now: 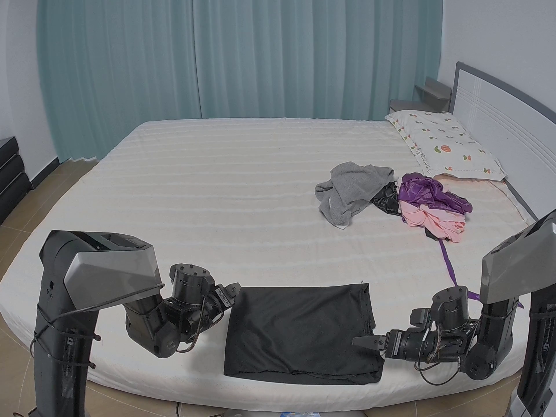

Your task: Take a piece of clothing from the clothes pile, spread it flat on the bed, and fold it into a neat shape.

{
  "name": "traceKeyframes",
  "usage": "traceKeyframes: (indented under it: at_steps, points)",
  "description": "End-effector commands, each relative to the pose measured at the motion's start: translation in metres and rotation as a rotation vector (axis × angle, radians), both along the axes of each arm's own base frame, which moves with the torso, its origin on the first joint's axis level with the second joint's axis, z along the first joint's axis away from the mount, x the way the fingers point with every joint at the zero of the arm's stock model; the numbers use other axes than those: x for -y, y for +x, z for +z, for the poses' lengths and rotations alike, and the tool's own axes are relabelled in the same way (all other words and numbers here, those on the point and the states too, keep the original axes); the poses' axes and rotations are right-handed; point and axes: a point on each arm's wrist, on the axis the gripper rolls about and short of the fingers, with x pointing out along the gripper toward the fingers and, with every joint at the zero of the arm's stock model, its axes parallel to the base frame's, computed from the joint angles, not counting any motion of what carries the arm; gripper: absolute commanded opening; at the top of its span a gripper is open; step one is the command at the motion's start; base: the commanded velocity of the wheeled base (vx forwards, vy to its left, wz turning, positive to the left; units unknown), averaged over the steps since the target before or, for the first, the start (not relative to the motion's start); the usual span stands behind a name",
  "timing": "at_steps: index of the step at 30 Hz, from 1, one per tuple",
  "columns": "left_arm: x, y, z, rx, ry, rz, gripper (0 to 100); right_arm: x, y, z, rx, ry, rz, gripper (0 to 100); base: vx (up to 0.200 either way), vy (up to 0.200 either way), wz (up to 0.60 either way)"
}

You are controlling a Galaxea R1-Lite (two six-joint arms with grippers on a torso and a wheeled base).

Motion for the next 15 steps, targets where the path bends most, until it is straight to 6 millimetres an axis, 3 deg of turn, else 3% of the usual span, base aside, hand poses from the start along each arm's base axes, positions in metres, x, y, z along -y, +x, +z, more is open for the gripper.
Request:
traceKeyframes:
  at_steps: [1, 5, 15]
  points:
    - [0.000, -0.001, 0.002, 0.002, -0.001, -0.002, 100, -0.002, -0.007, -0.003, -0.023, -0.009, 0.024, 100, -0.200, 0.000, 0.00]
    - [-0.001, -0.001, 0.002, 0.000, -0.002, 0.001, 100, -0.003, -0.006, -0.014, -0.027, -0.024, 0.030, 100, 0.000, 0.000, 0.00]
    - [0.000, 0.000, 0.001, 0.002, -0.002, 0.001, 100, -0.006, 0.002, -0.016, 0.039, 0.001, 0.017, 100, 0.000, 0.000, 0.00]
